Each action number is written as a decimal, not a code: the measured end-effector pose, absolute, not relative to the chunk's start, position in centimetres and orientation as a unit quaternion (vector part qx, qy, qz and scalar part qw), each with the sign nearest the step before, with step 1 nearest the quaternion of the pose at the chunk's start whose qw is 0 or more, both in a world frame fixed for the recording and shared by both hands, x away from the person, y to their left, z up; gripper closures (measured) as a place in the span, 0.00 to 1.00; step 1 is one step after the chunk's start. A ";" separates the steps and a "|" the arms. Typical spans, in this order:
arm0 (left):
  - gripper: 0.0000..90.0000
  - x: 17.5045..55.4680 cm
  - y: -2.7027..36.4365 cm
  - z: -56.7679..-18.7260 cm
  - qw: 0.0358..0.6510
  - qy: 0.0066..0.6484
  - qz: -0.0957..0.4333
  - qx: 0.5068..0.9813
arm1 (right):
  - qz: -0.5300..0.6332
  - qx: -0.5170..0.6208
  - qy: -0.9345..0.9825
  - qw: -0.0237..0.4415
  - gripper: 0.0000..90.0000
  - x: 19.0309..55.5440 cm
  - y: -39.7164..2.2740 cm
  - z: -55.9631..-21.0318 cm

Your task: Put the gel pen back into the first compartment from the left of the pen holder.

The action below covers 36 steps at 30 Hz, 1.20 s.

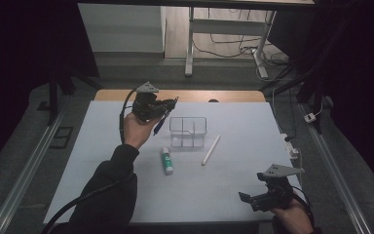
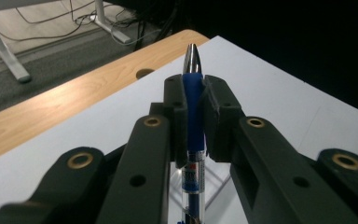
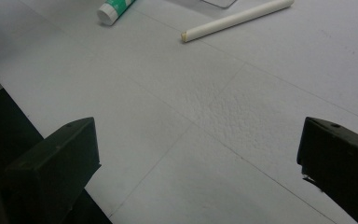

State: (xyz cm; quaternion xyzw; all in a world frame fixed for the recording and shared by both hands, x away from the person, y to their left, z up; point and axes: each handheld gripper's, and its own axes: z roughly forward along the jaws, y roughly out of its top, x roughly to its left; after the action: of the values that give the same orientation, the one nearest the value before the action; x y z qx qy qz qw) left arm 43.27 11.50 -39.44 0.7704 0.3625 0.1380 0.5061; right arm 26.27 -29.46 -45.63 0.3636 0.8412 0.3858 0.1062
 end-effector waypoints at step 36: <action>0.88 46.7 6.6 -42.1 0.531 0.317 0.157 0.770 | 0.389 0.363 0.841 0.100 0.00 26.2 -29.6 -45.6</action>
State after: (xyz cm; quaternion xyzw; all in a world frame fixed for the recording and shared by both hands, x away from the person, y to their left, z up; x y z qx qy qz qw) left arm 46.68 6.60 -42.13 0.7703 0.3172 0.1568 0.5306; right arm 26.23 -29.56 -45.64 0.3629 0.8408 0.3893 0.0996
